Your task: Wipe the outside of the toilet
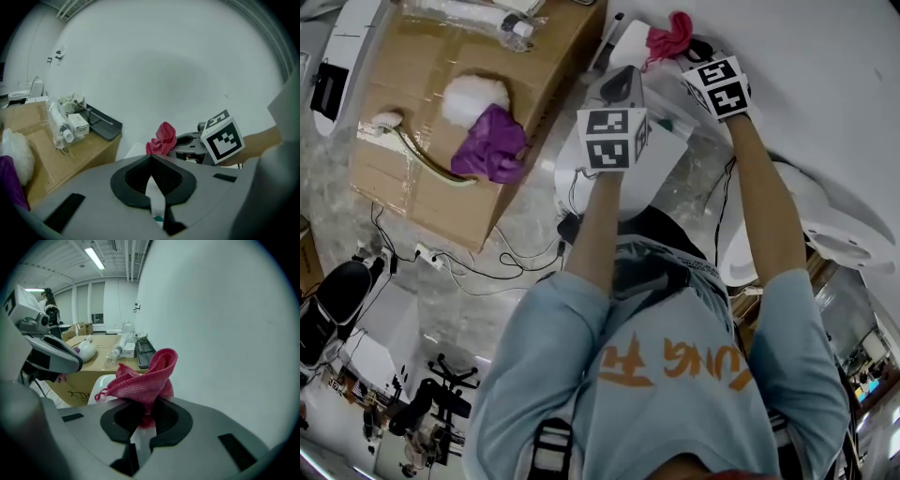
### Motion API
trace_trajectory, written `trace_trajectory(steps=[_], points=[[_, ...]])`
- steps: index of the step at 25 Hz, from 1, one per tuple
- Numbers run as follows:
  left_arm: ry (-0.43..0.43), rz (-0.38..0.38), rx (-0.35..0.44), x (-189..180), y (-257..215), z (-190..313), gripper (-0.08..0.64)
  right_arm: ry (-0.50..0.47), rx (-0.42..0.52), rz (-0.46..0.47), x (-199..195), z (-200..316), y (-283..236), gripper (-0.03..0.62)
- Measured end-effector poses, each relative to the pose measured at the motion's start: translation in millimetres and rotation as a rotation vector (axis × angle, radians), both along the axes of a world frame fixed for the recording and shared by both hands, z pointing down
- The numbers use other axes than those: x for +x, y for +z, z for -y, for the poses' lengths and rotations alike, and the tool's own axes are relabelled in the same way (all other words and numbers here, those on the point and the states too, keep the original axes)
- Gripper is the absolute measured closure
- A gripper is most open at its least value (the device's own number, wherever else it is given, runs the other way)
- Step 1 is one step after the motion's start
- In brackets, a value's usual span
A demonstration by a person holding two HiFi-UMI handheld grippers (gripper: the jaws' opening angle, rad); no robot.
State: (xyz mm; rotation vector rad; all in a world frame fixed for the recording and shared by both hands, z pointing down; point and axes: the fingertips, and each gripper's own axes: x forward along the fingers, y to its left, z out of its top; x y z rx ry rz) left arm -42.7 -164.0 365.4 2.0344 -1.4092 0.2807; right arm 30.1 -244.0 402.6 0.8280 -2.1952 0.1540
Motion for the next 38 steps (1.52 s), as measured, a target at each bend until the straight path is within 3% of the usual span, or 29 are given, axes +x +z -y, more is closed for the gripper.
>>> trace_trajectory(steps=[19,38], points=[[0.135,0.050,-0.033,42.7,1.3,-7.5,0.537,0.154,0.008,0.107,54.2,-10.6,-4.1,0.529],[0.223,0.073,-0.038,74.8,-5.9,-21.7,0.535,0.277,0.030,0.136,111.3,-36.9,-7.4,0.529]])
